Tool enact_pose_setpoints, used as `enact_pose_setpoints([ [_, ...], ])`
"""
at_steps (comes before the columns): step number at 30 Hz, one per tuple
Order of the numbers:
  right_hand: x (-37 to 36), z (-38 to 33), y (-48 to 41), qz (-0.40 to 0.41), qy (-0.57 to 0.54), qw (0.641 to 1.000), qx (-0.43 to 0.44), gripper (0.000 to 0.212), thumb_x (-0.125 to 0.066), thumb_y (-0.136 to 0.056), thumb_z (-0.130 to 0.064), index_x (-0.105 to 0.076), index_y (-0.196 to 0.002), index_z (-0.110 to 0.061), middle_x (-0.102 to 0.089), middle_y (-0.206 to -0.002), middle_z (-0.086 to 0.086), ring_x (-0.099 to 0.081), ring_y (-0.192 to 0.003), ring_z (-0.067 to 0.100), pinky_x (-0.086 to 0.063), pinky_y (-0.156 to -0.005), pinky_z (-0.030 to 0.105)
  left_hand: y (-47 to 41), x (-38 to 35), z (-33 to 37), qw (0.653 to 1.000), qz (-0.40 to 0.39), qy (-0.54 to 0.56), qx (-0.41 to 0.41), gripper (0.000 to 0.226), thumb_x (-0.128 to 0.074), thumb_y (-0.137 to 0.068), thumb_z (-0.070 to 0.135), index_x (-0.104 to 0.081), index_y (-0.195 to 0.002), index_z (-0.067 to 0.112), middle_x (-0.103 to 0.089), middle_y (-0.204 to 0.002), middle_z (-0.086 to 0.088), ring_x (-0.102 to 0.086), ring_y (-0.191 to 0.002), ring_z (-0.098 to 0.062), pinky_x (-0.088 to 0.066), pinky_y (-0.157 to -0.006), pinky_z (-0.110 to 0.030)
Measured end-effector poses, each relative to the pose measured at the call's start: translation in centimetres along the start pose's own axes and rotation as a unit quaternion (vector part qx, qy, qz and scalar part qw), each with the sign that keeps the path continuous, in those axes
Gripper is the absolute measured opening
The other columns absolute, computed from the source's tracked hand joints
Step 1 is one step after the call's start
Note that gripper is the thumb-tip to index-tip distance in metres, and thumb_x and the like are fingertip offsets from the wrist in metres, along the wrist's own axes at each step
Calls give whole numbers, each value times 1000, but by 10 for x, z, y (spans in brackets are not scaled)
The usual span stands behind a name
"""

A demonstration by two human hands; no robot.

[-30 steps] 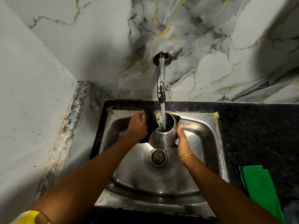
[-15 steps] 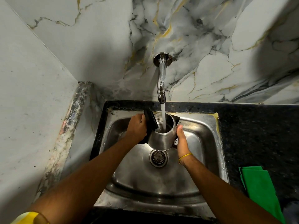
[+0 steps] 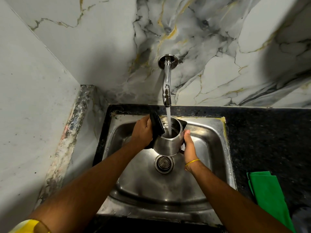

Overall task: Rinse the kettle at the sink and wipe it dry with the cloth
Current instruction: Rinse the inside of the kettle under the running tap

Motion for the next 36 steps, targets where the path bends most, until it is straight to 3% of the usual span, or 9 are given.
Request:
enact_pose_setpoints([
  [5, 0, 0, -1, -2, 9, 1000, 6, 57, -39, -103, -57, -58, -145, -23, -65, -144, 0, -55, -138, 16, -40, -121, 50, 0, 1, 0, 1000, 0, 4, 0, 43, -29, -99, 44, -55, -74, 21, -62, -69, -11, -57, -65, -25, -51, -64, -50],
  [10, 1, 2, -2, -1, 9, 1000, 3, 56, -40, -103, -56, -58, -145, -24, -64, -145, 0, -55, -139, 16, -40, -121, 51, 1, 2, 0, 1000, 4, 9, 0, 39, -28, -97, 51, -51, -71, 35, -58, -65, 2, -57, -61, -22, -49, -61, -42],
  [13, 2, 4, -4, 0, 2, 1000, 4, 56, -41, -103, -56, -59, -144, -23, -65, -144, 1, -55, -139, 17, -40, -121, 51, 1, 1, -1, 1000, 3, 8, -1, 39, -27, -97, 52, -52, -72, 35, -61, -69, -6, -60, -64, -27, -54, -63, -52],
  [20, 5, 6, -6, 3, -3, 1000, 1, 56, -45, -102, -56, -60, -144, -21, -65, -144, 4, -56, -139, 22, -42, -119, 54, 3, 4, -2, 1000, 13, 5, 5, 40, -29, -97, 52, -53, -72, 34, -61, -70, -7, -61, -65, -30, -56, -65, -60],
  [25, 8, 9, -5, 15, 1, 1000, -3, 55, -45, -102, -55, -61, -142, -21, -66, -143, 4, -56, -138, 22, -41, -120, 53, 4, 3, 0, 1000, 4, 5, 17, 39, -30, -97, 49, -60, -72, 46, -59, -67, -8, -61, -60, -35, -55, -60, -66],
  [30, 12, 11, -4, 29, 6, 999, -13, 54, -45, -101, -57, -62, -141, -25, -67, -141, 4, -58, -135, 25, -46, -115, 52, 4, 4, 1, 1000, 14, -8, 15, 36, -30, -95, 47, -51, -68, 35, -57, -65, -2, -58, -61, -29, -54, -63, -63],
  [36, 13, 10, -6, 35, 6, 999, -16, 52, -46, -101, -56, -63, -140, -24, -69, -139, 4, -59, -134, 26, -49, -109, 50, 3, 0, -3, 999, 4, 16, 28, 44, -29, -95, 48, -59, -77, 20, -65, -74, -18, -64, -71, -44, -55, -68, -63],
])
Point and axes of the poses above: each hand's wrist, its own y-axis away from the middle knuckle, its own x-axis out of the back of the hand, z = x × y, the point moved 10 cm from there along -y, towards the middle knuckle
